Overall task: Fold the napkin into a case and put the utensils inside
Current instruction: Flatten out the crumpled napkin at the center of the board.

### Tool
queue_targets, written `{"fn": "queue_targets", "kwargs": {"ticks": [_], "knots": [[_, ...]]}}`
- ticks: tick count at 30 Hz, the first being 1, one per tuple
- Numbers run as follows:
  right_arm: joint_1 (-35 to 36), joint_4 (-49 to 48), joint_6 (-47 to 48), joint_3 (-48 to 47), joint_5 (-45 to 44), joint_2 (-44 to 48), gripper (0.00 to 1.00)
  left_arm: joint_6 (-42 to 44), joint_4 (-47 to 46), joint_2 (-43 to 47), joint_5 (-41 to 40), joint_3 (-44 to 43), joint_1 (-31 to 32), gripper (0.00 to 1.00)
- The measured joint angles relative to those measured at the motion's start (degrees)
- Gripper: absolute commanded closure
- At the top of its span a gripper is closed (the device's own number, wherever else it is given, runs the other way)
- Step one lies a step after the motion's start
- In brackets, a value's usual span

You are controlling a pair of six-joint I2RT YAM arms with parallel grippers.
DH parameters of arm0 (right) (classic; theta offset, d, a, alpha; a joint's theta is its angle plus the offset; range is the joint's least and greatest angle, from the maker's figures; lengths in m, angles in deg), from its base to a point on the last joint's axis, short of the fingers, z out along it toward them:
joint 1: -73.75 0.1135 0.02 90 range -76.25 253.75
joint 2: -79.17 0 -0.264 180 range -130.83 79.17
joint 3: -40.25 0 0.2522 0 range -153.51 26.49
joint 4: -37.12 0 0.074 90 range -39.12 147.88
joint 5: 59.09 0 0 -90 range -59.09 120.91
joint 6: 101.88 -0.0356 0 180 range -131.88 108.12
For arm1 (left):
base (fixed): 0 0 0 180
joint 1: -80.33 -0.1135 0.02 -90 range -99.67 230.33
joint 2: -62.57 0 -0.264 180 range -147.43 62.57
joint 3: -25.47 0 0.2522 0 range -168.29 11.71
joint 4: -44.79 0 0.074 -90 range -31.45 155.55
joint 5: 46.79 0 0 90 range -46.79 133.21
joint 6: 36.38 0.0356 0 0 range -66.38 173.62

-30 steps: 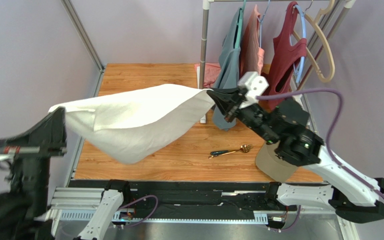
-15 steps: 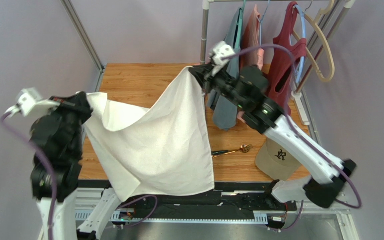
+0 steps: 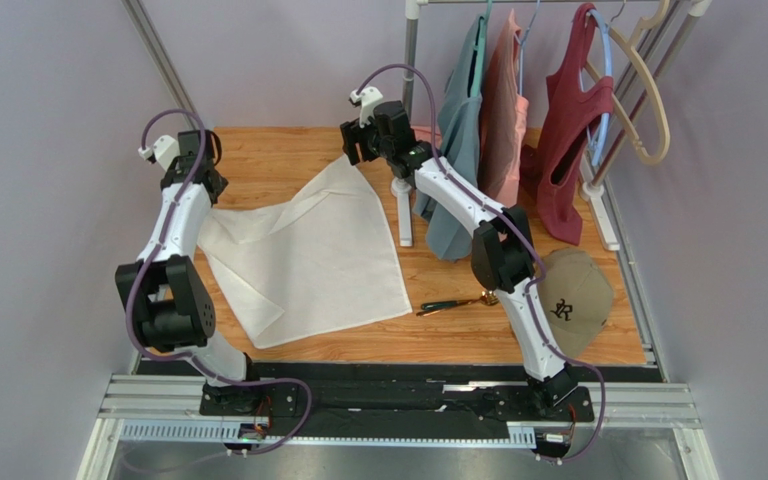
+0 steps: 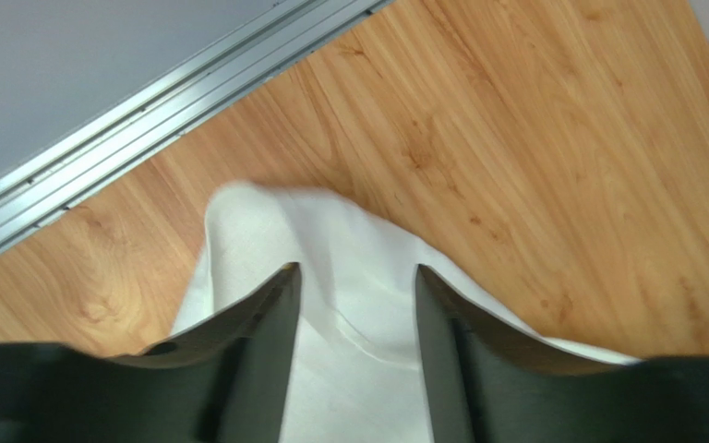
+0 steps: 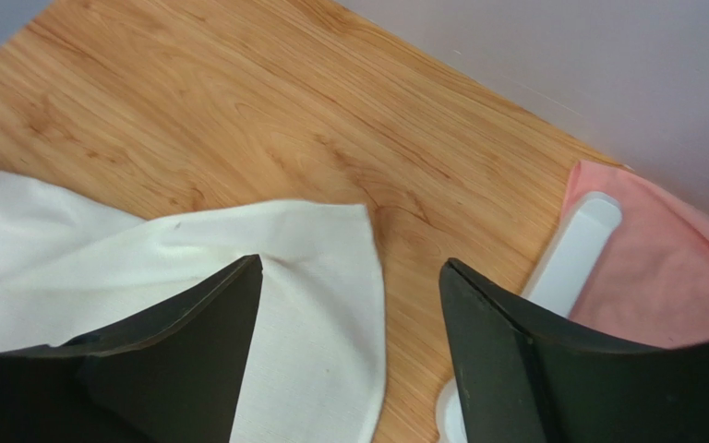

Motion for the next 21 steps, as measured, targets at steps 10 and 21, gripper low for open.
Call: {"fn": "queue_targets", "kwargs": {"ticks": [10, 21], "knots": [[0.5, 5.3, -6.4, 11.1, -2.8, 9.7, 0.32, 4.9, 7.1, 6.0, 13.1, -8.1, -1.7, 0.53], [7.4, 6.3, -17.8, 25.6, 2.9, 15.0, 0.64, 6.6, 2.7, -6.9, 38.8, 0.7, 6.7, 0.73]]}}
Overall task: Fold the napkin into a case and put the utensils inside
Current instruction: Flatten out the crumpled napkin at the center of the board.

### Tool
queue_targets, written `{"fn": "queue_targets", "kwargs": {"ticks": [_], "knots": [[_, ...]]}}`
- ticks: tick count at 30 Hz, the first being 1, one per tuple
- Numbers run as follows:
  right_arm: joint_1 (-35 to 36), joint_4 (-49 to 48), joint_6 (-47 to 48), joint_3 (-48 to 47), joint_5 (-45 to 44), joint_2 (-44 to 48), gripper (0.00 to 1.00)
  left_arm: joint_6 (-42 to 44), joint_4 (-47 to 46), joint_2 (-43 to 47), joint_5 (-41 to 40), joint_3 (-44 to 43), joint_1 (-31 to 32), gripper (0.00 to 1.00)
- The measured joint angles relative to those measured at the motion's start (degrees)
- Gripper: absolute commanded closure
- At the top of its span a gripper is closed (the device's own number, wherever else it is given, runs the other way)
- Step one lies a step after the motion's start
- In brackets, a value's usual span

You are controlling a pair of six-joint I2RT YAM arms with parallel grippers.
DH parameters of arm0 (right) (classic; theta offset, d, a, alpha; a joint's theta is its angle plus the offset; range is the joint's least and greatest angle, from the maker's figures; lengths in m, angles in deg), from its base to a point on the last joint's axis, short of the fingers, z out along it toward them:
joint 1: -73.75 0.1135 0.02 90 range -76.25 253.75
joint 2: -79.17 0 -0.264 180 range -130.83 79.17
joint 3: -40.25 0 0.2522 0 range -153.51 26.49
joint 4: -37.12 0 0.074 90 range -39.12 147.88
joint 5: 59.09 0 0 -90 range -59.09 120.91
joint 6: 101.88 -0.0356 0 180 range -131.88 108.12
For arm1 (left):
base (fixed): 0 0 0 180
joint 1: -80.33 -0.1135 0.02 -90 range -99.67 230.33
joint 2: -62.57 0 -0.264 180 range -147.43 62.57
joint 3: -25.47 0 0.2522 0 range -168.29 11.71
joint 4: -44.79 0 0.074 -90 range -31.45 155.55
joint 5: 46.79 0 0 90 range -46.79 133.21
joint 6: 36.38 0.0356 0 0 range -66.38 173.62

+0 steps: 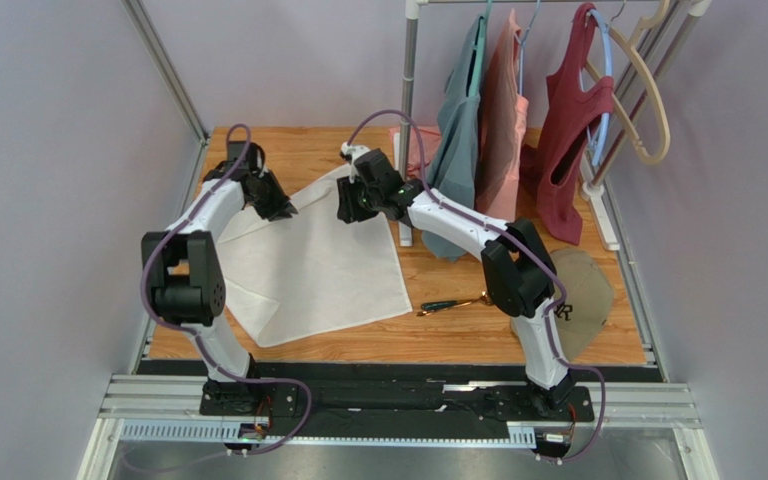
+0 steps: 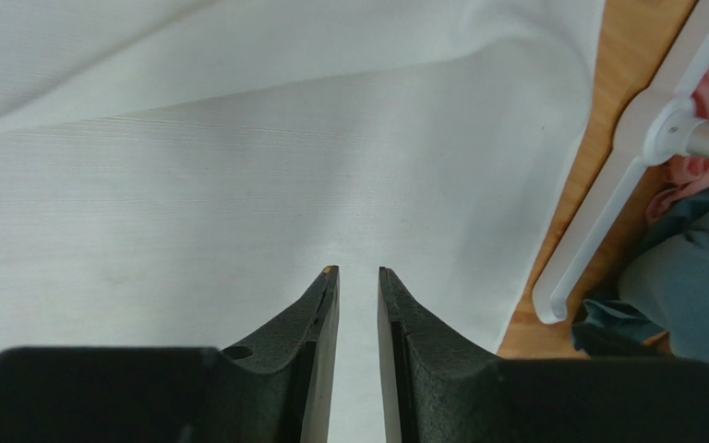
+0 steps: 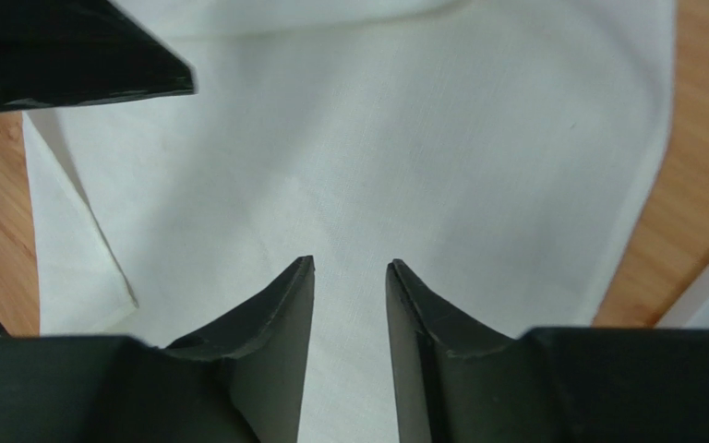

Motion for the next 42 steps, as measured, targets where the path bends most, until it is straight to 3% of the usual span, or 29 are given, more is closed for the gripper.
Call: {"fn": "queue_targets", "kwargs": {"ticks": [6, 17, 24, 30, 32, 38, 42], "knots": [[2.9, 0.4, -3.7, 11.2, 1.6, 1.5, 0.72, -0.7, -2.0, -14.0, 3.3, -5.0, 3.6, 0.74], [3.0, -3.2, -8.7, 24.6, 3.9, 4.0, 0.76, -1.5, -1.0, -25.4, -0.6, -19.9, 3.6, 0.73], [3.0, -5.5, -10.2, 26.4, 3.9, 4.6, 0.76, 0.7, 3.8, -37.0, -2.8, -37.0, 3.3, 0.7], [3.0, -5.5, -10.4, 26.4, 4.1, 4.6, 0.75, 6.4, 13.4, -50.4, -5.6, -63.5, 2.7, 0.55], [3.0, -5.5, -10.3, 26.4, 4.0, 4.6, 0.75, 8.1, 15.9, -48.6, -7.0, -63.2, 2.4, 0.55], [3.0, -5.4, -10.3, 26.4, 4.0, 4.6, 0.75, 8.0, 14.5, -19.8, -9.4, -28.6, -0.3, 0.54], [3.0, -5.6, -10.3, 26.5, 4.5, 4.6, 0.74, 5.0, 13.5, -3.9, -8.0, -14.8, -8.0, 0.53]]}}
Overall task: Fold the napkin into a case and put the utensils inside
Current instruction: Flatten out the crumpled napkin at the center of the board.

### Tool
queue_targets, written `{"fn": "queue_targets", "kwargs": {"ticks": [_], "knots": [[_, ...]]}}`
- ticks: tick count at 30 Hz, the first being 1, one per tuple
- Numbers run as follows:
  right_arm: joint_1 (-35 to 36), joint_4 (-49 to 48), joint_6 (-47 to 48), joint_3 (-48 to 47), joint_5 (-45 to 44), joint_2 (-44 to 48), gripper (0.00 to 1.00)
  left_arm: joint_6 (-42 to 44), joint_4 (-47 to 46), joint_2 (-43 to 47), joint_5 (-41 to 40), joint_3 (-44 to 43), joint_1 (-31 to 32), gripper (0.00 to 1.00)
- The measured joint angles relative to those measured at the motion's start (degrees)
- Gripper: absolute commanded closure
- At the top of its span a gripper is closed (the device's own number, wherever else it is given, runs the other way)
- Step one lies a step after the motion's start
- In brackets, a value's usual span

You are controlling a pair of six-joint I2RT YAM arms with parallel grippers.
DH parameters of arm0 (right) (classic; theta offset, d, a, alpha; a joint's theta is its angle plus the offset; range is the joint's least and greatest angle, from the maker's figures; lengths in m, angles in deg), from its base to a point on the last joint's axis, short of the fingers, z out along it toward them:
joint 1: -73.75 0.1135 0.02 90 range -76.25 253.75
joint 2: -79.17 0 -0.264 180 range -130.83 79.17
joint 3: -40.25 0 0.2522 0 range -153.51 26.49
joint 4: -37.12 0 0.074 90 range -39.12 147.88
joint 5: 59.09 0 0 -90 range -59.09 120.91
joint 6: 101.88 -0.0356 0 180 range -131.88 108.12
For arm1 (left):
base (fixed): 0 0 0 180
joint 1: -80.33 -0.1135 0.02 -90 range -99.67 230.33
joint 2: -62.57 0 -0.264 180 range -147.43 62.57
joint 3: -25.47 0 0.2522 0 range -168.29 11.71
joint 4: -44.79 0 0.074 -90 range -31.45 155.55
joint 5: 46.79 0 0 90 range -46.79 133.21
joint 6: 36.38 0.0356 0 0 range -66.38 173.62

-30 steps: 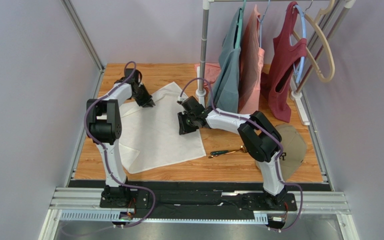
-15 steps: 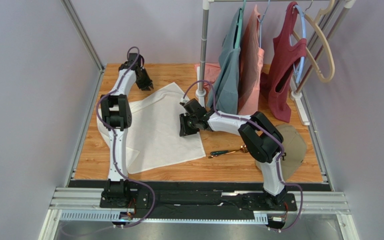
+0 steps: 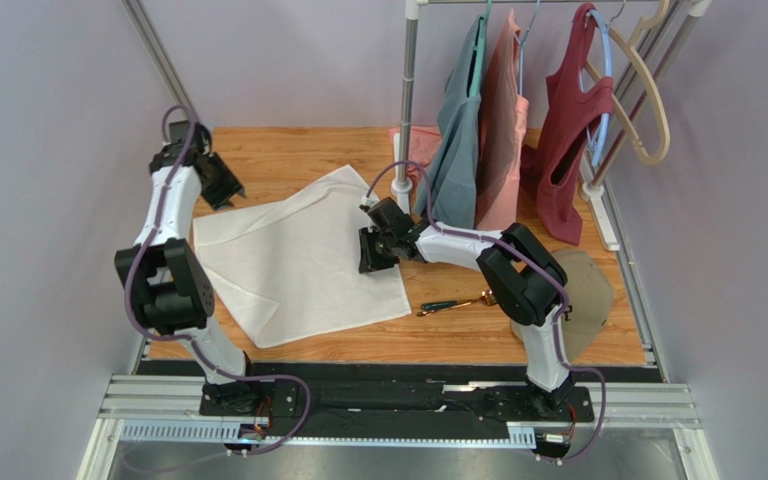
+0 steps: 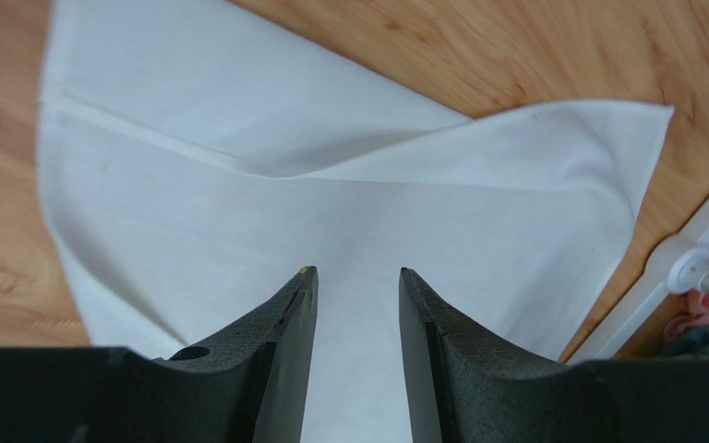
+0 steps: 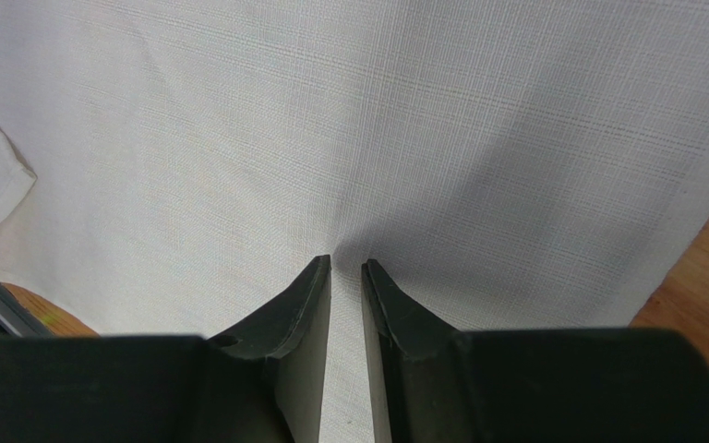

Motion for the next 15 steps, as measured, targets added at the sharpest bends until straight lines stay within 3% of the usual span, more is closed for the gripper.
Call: {"fn": "queue_targets", "kwargs": {"ticks": [6, 10, 15], "knots": [[0.0, -1.0, 0.0, 0.9, 1.3, 0.3, 0.74, -8.5, -3.0, 5.1, 2.3, 9.6, -11.5, 0.46], [0.0, -1.3, 0.0, 1.8, 2.2, 0.9, 0.73, -20.1, -9.2, 3.1, 8.7, 18.4, -11.3, 0.43], [0.0, -1.2, 0.2, 2.4, 2.3, 1.4, 0.73, -30.2, -15.9, 3.0, 9.5, 23.7, -11.0, 0.43]]}}
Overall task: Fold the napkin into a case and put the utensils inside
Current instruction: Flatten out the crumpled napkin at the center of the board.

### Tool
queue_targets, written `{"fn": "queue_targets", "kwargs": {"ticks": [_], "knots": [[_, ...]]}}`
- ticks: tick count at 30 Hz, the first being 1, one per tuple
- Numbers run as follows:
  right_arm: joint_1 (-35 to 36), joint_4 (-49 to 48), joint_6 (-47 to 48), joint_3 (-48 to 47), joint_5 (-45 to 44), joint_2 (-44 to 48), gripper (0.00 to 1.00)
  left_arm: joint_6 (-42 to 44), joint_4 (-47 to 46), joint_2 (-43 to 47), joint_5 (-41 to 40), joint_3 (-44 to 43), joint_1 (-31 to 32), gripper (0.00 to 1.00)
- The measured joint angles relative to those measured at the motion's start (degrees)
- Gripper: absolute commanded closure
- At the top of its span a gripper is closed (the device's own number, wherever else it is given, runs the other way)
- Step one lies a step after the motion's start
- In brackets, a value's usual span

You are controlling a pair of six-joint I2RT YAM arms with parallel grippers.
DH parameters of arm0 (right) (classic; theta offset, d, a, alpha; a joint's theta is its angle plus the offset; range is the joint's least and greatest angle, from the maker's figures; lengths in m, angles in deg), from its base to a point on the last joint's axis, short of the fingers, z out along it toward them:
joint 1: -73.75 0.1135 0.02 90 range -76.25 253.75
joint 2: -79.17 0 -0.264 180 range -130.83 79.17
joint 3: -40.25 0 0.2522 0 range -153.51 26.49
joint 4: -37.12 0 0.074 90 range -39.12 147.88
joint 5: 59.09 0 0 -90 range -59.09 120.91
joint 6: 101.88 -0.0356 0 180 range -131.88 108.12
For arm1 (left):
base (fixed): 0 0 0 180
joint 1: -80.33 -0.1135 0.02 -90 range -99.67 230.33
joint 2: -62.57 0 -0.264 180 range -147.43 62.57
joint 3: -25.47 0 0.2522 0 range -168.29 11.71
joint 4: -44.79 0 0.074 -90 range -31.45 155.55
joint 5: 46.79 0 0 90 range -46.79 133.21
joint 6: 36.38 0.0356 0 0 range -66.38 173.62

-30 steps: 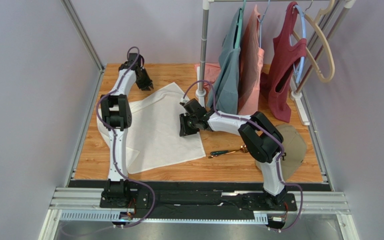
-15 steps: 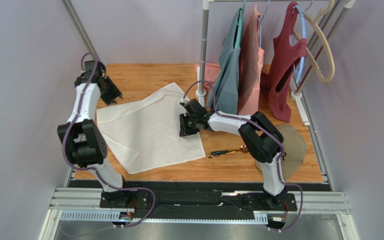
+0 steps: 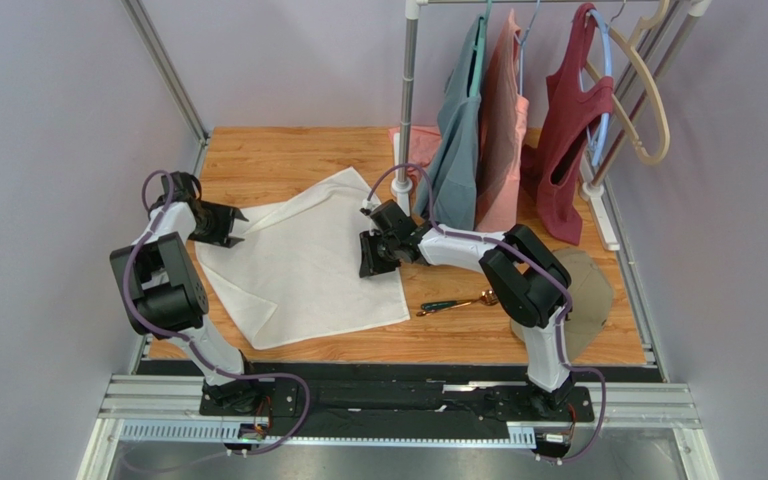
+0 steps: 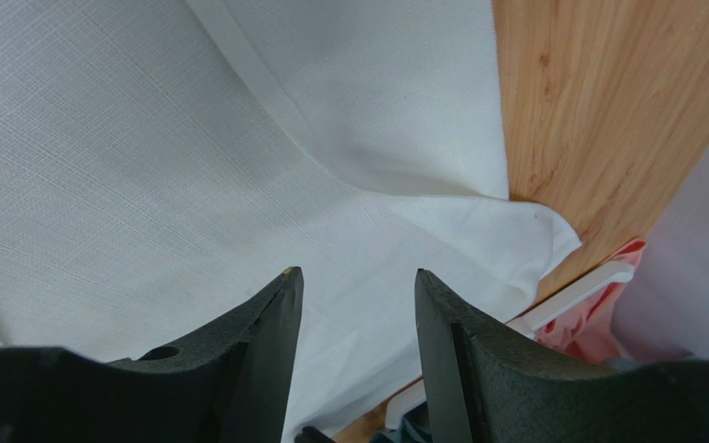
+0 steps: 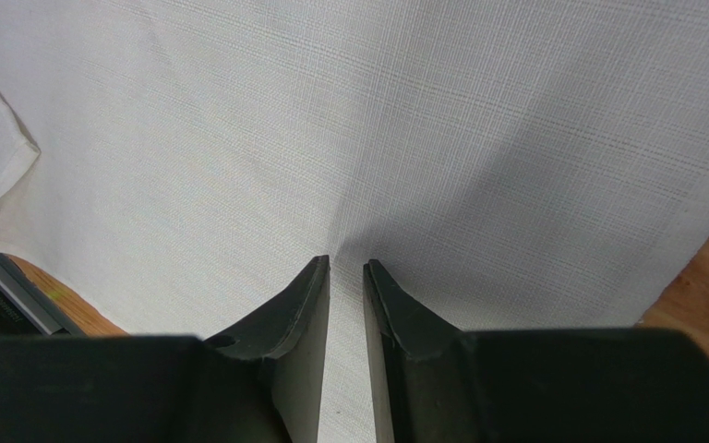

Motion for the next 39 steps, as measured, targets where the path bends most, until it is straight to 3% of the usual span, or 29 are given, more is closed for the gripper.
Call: {"fn": "queue_targets", "kwargs": {"ticks": [7, 13, 19, 20, 30, 34, 37, 39], "knots": [[0.0, 0.0, 0.3, 0.5, 0.0, 0.5, 0.73, -14.1, -8.5, -2.3, 1.1, 6.5, 0.0, 0.46], [0.0, 0.0, 0.5, 0.7, 0.0, 0.5, 0.74, -20.3, -12.7, -4.9, 1.0, 7.9, 0.0, 0.59], [0.0, 0.0, 0.7, 0.8, 0.0, 0.6, 0.75, -22.6, -15.7, -6.0, 0.8, 7.8, 0.0, 0.91], [0.0, 0.0, 0.7, 0.8, 0.0, 0.6, 0.75, -22.7, -16.0, -6.2, 0.7, 7.7, 0.0, 1.0], [0.0, 0.0, 0.7, 0.8, 0.0, 0.6, 0.75, -16.6, -17.0, -7.3, -4.0, -2.3, 0.5, 1.0], [0.0, 0.0, 0.7, 0.8, 0.0, 0.6, 0.75, -11.1, -19.5, -13.9, -4.3, -14.2, 1.0, 1.0], [0.0, 0.7, 1.1, 0.3, -0.1, 0.5, 0.75, -5.4, -18.6, -25.0, -3.0, -30.6, 1.9, 0.83], [0.0, 1.6, 1.6, -0.5, -0.4, 0.5, 0.74, -1.9, -17.0, -30.2, -2.4, -38.8, 2.5, 0.42]]}}
